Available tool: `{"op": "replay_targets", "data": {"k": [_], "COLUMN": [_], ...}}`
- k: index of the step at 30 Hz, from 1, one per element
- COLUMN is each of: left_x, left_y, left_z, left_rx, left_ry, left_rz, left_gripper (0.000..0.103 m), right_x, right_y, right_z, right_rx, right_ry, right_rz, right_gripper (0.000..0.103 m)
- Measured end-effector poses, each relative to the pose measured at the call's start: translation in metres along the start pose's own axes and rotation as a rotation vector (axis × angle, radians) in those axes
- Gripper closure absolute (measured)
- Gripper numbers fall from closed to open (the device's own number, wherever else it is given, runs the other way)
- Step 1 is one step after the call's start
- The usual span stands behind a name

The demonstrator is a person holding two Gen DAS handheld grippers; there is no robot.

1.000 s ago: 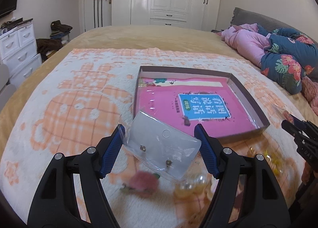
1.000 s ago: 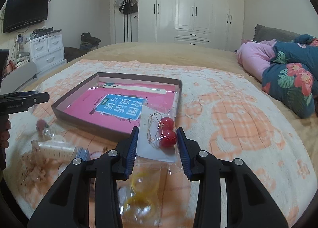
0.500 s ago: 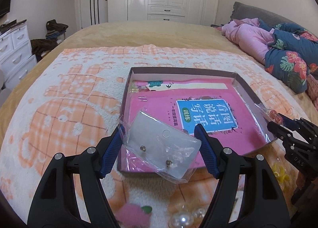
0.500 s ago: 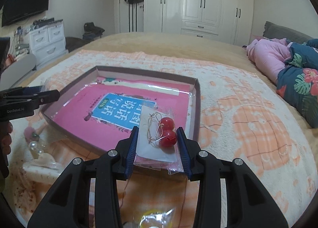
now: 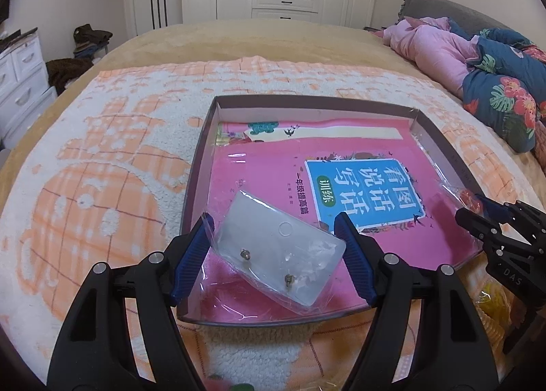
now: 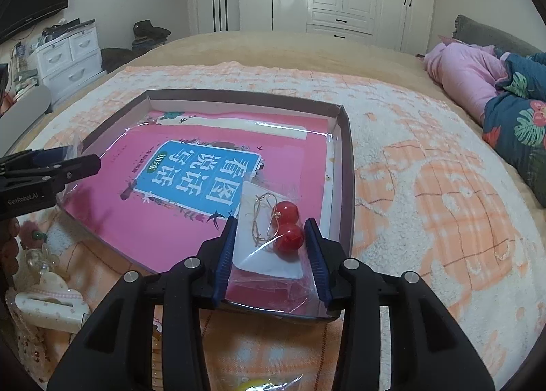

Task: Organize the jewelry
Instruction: 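Carry both items into the pink-lined box and open both tools, then withdraw both tools from the box toward the remaining jewelry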

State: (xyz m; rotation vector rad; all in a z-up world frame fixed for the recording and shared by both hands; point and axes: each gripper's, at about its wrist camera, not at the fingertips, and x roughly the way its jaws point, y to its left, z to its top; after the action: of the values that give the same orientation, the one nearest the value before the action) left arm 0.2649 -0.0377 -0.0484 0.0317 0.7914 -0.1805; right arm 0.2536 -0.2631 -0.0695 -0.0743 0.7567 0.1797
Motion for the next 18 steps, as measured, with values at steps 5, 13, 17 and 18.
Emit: {"op": "replay_targets", "data": {"k": [5,13,17,18], "left_x": [0.002,-0.018,-0.037,-0.044], "left_y": [0.0,0.002,0.0,-0.001], "left_z": [-0.001,0.0,0.001,0.001], "left_rx": [0.001,-0.016,-0.02,-0.023], "left_ry": [0.006,-0.036,-0.074,-0.086], "left_rz": [0.004,0.007,0.02,0.023], "left_gripper": [0.039,0.023,0.017,0.016], "right_x": [-0.006,-0.037,-0.056,-0.06], "right_y": [0.0,0.002,0.002,0.001], "right_z": [0.0,-0.004,-0.01,-0.01], "right_rx": [0.003,0.011,0.013,0.015], "right_ry": [-0.027,-0.115,-0.16,-0.167], "right_rz": [0.001,-0.015,-0.021,-0.022], "right_gripper": [0.052,0.029,0.021,0.02]}}
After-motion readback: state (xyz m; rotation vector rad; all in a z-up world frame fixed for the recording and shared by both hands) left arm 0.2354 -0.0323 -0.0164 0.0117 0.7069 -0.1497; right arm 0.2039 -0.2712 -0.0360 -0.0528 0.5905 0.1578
